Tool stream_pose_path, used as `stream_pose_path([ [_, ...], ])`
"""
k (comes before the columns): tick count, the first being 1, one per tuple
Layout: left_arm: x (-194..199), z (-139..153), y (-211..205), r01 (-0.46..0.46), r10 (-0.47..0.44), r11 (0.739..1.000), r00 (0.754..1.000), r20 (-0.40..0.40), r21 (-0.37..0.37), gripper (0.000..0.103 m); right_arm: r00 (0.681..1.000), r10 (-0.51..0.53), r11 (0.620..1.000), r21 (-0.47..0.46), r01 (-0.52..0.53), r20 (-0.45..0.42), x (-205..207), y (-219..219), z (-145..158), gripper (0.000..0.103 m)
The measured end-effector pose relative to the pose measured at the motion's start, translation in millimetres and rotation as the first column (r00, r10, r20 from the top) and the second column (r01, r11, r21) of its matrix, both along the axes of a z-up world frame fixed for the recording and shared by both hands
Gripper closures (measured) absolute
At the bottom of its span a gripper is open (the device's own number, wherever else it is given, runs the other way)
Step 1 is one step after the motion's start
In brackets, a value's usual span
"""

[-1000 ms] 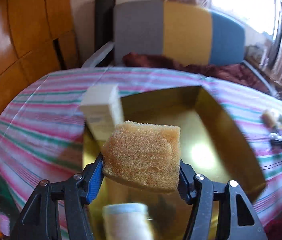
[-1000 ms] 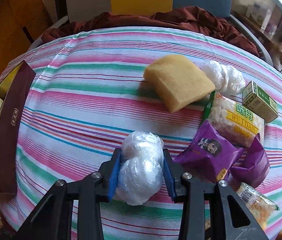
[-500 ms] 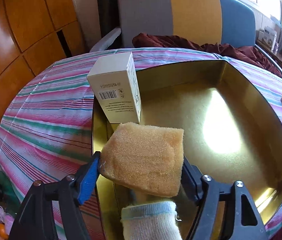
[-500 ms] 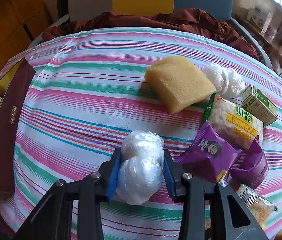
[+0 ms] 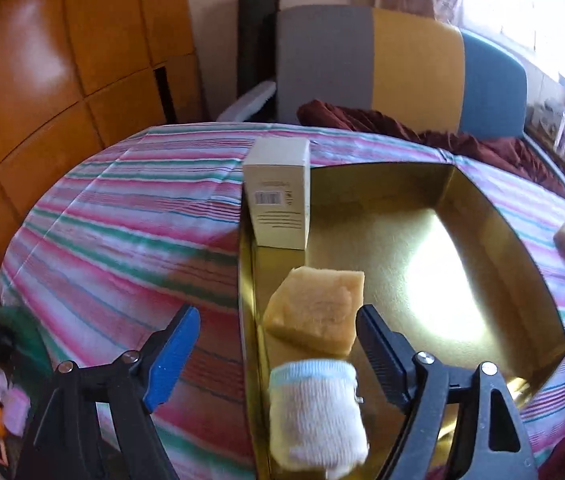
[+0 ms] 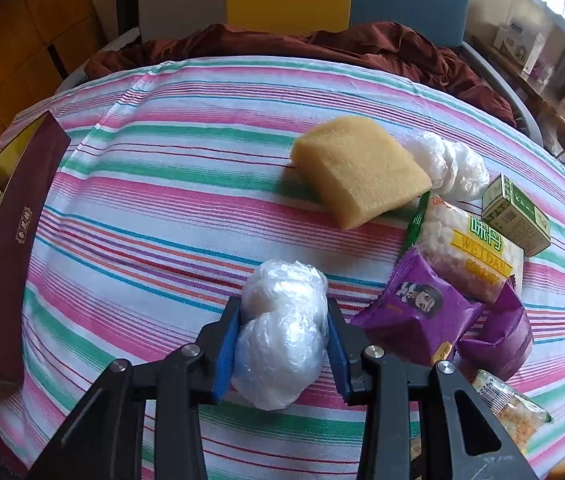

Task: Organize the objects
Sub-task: 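Carry the yellow sponge into the gold tray and open the left gripper, then place the plastic-wrapped bundle in the gold tray and open the right gripper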

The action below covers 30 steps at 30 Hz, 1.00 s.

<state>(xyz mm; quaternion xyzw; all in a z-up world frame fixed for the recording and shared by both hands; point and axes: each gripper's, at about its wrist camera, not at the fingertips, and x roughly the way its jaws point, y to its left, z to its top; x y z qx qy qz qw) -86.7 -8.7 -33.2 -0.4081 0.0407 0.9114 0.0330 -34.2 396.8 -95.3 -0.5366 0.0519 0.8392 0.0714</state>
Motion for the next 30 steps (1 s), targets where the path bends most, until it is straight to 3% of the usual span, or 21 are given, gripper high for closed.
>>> stream_pose_path([
  [3,11,4,-8,-0.004,0.005,1.000,1.000,-0.012,0.029,0.021,1.000,-0.024,1.000,0.016,0.025,-0.014,1,-10,15,0.065],
  [6,15,5,-17,-0.018,0.019,0.998,1.000,-0.009,0.068,0.021,0.994,0.019,0.998,-0.062,-0.026,-0.108,5,-43,49,0.065],
  [9,17,4,-26,-0.058,0.059,0.993,0.998,-0.004,0.106,0.022,0.973,0.128,0.983,-0.107,-0.150,-0.193,7,-102,78,0.065],
  [14,20,4,-47,-0.116,0.117,0.974,0.993,0.006,0.192,0.023,0.905,0.328,0.914,-0.153,-0.377,-0.270,8,-220,98,0.064],
  [18,23,4,-60,-0.125,0.129,0.968,0.992,-0.005,0.217,0.023,0.862,0.439,0.852,-0.186,-0.489,-0.252,6,-292,83,0.064],
  [26,24,-10,-87,-0.199,0.193,0.944,0.980,0.050,0.263,0.023,0.843,0.524,0.799,-0.273,-0.535,-0.119,-4,-363,23,0.060],
  [29,24,-10,-89,-0.185,0.179,0.942,0.983,0.046,0.280,0.023,0.834,0.538,0.782,-0.298,-0.547,-0.118,-1,-370,15,0.049],
  [30,24,-10,-88,-0.176,0.171,0.943,0.984,0.043,0.283,0.023,0.831,0.543,0.772,-0.320,-0.550,-0.120,0,-370,13,0.040],
])
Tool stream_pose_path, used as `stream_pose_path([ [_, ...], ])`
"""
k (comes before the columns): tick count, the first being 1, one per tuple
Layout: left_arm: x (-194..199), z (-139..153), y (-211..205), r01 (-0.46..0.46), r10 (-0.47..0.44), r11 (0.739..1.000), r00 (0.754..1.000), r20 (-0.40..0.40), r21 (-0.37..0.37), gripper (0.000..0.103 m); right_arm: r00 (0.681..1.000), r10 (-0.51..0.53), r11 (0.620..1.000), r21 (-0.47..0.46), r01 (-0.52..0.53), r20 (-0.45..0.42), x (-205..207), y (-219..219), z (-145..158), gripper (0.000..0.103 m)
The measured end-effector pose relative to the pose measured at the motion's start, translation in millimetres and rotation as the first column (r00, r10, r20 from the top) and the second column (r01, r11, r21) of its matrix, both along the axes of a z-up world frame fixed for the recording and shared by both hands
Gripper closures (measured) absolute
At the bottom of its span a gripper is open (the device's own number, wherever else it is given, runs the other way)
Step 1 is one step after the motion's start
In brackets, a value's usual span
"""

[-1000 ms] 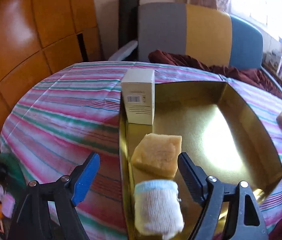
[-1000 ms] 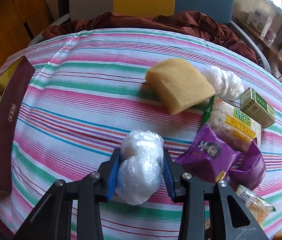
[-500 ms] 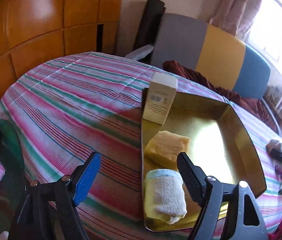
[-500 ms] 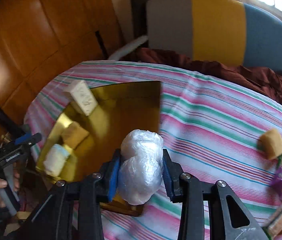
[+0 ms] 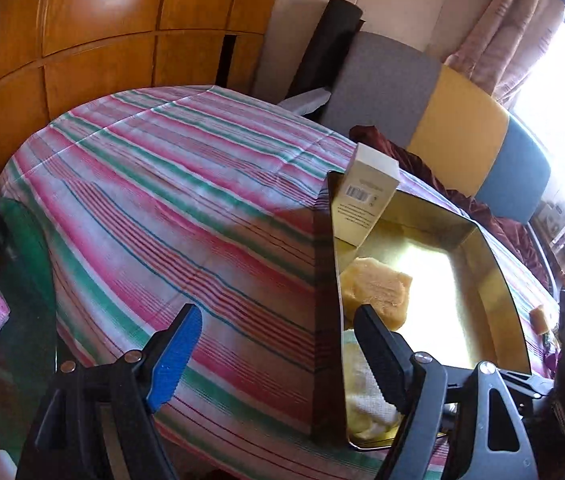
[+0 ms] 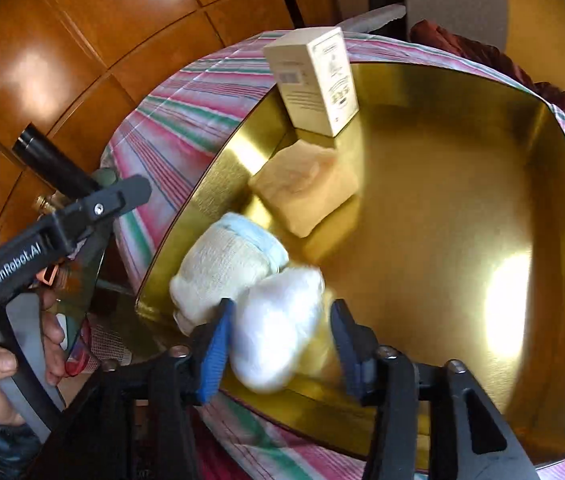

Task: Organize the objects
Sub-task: 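Place the plastic-wrapped bundle in the gold tray and open the right gripper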

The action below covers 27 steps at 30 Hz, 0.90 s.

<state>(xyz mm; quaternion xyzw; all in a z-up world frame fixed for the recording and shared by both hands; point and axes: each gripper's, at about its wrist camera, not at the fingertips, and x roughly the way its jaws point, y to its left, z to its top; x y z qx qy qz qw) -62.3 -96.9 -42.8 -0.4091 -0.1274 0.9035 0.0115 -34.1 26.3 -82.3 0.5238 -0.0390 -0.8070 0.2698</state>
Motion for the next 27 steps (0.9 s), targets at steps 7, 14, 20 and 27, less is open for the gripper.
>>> stream_pose_path([
  [7,4,4,16,0.052,-0.053,0.998,0.998,-0.018,-0.044,0.023,0.999,-0.033,0.999,-0.022,0.032,-0.015,7,11,9,0.025],
  [14,13,14,33,0.075,-0.079,0.993,0.996,-0.041,-0.095,0.023,0.992,-0.120,0.992,-0.054,0.118,-0.030,16,41,30,0.020],
  [20,23,23,57,0.143,-0.152,0.981,0.987,-0.057,-0.134,0.028,0.972,-0.223,0.973,-0.081,0.217,-0.069,25,81,49,0.016],
  [27,27,30,89,0.228,-0.239,0.961,0.969,-0.058,-0.153,0.035,0.918,-0.384,0.922,-0.088,0.377,-0.101,46,159,67,0.015],
])
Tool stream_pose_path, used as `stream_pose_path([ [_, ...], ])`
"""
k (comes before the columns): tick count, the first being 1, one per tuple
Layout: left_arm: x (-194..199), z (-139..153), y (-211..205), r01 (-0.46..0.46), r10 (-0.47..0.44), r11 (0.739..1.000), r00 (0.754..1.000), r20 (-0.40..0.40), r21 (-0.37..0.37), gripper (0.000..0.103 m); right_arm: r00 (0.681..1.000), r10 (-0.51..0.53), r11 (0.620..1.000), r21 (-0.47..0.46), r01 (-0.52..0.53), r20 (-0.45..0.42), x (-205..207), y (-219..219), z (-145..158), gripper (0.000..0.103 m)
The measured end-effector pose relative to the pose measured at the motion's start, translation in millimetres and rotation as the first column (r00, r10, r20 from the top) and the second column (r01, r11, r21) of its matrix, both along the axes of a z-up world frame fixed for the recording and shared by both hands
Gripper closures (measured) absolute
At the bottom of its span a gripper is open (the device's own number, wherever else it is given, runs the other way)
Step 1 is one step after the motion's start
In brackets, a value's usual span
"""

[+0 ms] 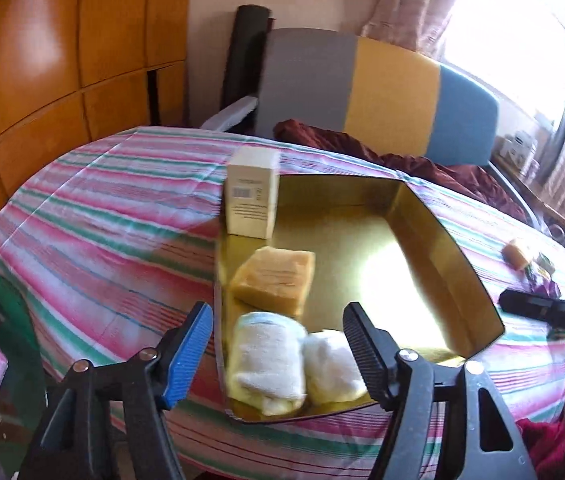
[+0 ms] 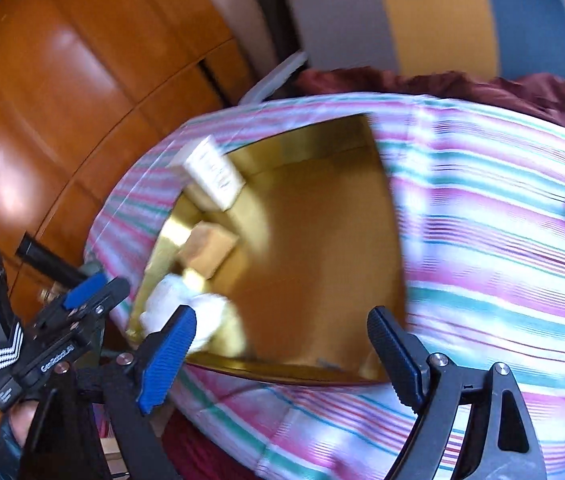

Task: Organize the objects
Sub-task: 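Place the plastic-wrapped bundle in the gold tray and open the right gripper, then return the left gripper to the items and grasp the cracker packet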

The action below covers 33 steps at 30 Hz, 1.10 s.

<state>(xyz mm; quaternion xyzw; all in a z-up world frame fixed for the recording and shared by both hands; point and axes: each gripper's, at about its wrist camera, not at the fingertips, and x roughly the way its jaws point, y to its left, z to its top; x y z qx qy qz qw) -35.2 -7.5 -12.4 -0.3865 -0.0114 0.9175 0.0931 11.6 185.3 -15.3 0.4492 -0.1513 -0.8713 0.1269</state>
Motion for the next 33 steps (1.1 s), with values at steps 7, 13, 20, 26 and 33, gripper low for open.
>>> stream_pose_path([
  [7,3,7,47,0.172,-0.172,0.985,0.985,-0.001,0.013,0.035,0.970,-0.241,0.968,0.063,0.242,-0.032,36,106,22,0.015],
  [13,13,14,109,0.371,-0.371,0.928,0.929,0.009,0.024,0.035,0.825,-0.563,0.820,0.082,0.566,-0.059,88,221,40,0.012],
  [20,31,12,201,0.596,-0.595,0.803,0.803,0.037,-0.006,0.035,0.627,-0.779,0.627,0.008,0.779,-0.035,146,310,31,0.009],
  [26,40,-7,277,0.738,-0.743,0.669,0.658,0.120,0.088,0.035,0.541,-0.841,0.528,-0.176,0.831,0.029,179,343,5,0.010],
  [33,40,-24,352,0.771,-0.834,0.551,0.516,0.195,0.319,0.035,0.551,-0.835,0.535,-0.231,0.813,0.005,181,338,6,0.009],
])
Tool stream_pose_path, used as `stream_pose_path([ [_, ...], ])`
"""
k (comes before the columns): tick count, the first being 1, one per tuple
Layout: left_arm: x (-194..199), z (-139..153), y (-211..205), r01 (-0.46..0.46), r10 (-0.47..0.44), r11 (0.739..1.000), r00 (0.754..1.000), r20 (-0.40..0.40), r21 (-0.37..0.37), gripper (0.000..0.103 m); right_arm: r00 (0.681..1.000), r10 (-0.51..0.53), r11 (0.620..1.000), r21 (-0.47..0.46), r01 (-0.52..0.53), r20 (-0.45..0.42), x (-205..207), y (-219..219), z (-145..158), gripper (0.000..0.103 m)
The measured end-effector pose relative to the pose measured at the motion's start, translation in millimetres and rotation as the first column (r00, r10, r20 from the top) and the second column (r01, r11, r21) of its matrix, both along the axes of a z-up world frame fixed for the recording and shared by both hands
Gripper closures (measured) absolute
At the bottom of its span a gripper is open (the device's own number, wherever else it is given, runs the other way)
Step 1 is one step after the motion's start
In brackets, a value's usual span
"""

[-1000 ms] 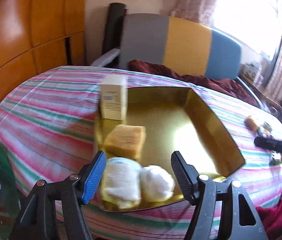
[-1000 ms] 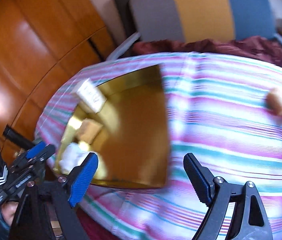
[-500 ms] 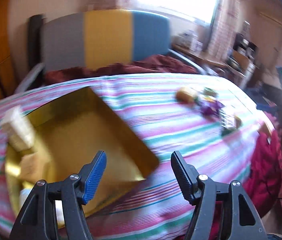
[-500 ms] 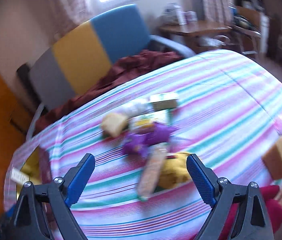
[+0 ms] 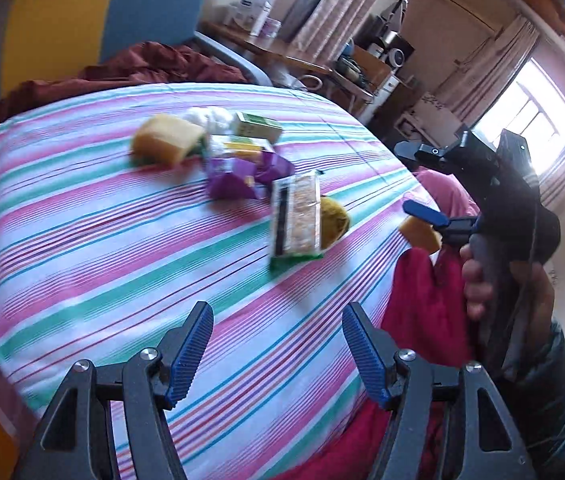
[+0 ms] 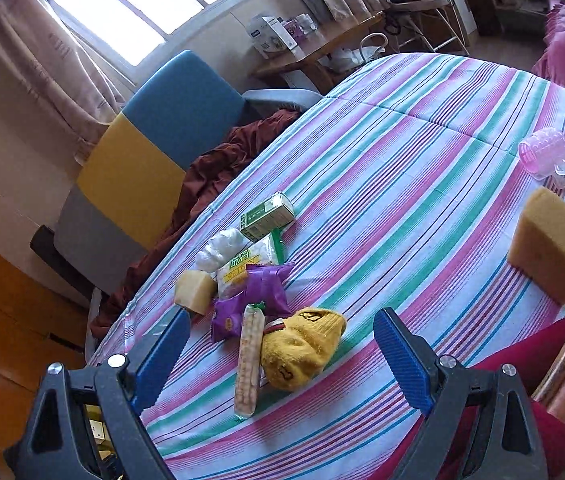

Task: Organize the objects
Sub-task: 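Return the left gripper to the items and grasp the cracker packet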

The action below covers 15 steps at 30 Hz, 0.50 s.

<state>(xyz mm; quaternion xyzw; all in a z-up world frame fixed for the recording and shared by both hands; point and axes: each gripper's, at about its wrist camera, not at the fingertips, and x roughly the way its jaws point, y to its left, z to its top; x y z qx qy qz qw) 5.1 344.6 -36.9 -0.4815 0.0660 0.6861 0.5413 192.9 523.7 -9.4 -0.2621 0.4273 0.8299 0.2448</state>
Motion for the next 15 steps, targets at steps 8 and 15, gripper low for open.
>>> stream_pose_path([
  [8,-7,-16,66,0.062,-0.064,0.998,0.993,0.101,0.022,0.035,0.999,0.031,0.999,-0.030,-0.032,-0.013,-5,1,-8,0.009],
  [15,-36,-41,101,0.032,-0.040,0.999,0.976,0.212,0.041,0.035,0.998,0.055,0.997,-0.055,-0.057,-0.031,-6,1,-11,0.009],
])
